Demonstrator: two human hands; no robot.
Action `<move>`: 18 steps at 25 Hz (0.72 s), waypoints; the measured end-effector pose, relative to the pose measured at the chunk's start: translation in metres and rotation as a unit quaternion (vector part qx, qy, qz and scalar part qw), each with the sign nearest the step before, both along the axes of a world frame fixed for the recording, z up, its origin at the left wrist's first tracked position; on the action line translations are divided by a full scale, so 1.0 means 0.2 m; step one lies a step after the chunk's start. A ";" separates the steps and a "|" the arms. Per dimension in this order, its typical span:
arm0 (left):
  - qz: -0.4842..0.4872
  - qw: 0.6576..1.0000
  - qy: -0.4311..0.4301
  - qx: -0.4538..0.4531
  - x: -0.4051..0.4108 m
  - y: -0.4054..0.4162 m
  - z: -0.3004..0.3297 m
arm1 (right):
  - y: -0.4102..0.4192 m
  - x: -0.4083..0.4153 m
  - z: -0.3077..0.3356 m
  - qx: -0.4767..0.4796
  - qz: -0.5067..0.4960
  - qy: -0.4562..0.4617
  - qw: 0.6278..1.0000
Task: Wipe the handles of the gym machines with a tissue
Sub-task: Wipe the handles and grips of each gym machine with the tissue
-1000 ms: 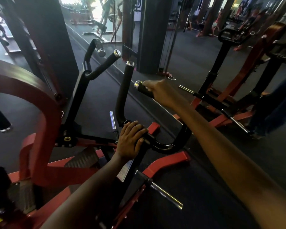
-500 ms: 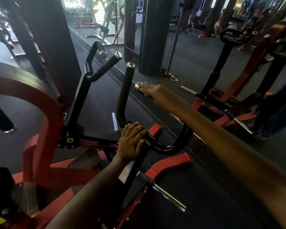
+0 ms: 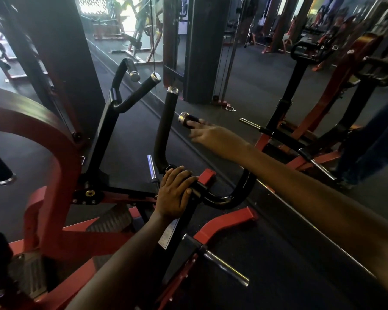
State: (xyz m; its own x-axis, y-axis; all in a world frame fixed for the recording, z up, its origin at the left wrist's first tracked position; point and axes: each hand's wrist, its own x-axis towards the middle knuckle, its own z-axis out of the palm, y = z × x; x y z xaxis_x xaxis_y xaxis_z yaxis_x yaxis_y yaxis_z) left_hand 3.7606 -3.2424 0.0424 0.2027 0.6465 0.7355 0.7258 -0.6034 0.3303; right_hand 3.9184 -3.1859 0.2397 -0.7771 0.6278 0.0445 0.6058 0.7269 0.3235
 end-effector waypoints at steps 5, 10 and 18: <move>-0.006 1.000 -0.003 0.010 0.00 0.00 -0.01 | -0.14 0.32 -0.03 -0.054 -0.019 0.308 0.950; -0.007 1.000 -0.007 0.008 0.02 0.00 -0.01 | 0.09 -0.12 0.05 -0.114 -0.105 0.344 0.926; -0.015 1.000 -0.004 0.012 0.00 0.02 -0.02 | 0.24 0.20 0.13 -0.489 -0.367 0.341 0.714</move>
